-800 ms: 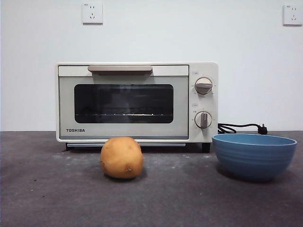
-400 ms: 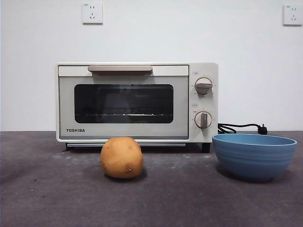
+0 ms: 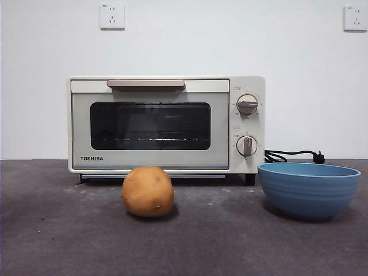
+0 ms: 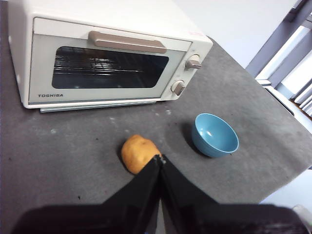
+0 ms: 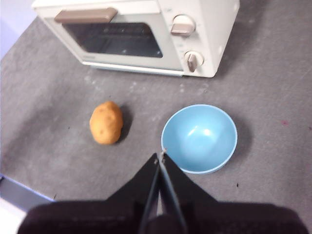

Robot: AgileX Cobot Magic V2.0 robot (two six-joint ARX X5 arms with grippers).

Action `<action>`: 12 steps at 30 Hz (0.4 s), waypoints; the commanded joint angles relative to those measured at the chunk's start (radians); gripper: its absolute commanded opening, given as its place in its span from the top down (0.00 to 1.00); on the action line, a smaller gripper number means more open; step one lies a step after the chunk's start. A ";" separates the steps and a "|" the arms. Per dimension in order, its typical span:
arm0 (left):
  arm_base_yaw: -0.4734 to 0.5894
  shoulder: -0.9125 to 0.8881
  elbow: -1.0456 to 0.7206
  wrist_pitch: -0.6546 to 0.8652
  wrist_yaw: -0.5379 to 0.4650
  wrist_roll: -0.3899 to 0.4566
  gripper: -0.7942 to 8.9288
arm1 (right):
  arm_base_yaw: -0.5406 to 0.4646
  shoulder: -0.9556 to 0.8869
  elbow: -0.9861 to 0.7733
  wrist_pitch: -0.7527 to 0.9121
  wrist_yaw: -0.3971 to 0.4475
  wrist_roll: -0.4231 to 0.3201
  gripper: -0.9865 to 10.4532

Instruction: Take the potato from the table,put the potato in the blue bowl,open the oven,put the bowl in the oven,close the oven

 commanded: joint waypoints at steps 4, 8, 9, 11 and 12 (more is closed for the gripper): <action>0.000 -0.002 0.018 -0.001 0.007 0.023 0.93 | 0.026 0.000 0.001 0.002 -0.003 -0.019 0.90; 0.000 -0.002 0.019 -0.002 0.007 0.023 0.93 | 0.034 0.000 0.001 0.002 -0.003 -0.016 0.72; 0.001 -0.002 0.019 -0.002 0.007 0.023 0.93 | 0.036 0.000 0.001 0.002 -0.003 -0.016 0.65; 0.001 -0.002 0.019 -0.002 0.007 0.023 0.93 | 0.040 0.000 0.001 0.002 0.000 -0.016 0.49; 0.001 -0.002 0.019 -0.002 0.007 0.023 0.93 | 0.043 0.000 0.001 0.003 0.000 -0.016 0.45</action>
